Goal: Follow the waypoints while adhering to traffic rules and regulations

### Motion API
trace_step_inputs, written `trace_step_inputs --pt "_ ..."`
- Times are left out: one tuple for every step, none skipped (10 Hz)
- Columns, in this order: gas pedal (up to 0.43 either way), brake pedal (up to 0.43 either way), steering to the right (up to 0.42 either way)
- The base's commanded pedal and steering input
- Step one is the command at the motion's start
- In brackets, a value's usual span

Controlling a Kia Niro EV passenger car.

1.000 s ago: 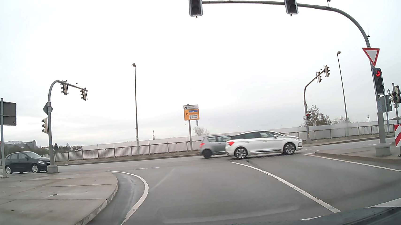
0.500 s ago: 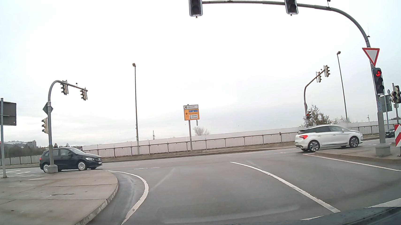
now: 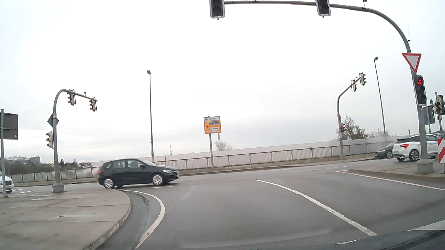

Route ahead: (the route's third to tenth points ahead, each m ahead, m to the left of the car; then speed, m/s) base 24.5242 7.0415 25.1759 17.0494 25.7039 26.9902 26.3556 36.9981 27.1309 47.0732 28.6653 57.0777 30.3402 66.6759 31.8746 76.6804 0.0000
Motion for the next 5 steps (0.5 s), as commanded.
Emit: trace_step_inputs --pt "0.0 0.39 -0.014" --pt "0.0 0.396 -0.014" --pt "0.0 0.39 -0.014" --pt "0.0 0.39 -0.014" --pt "0.0 0.39 -0.014"
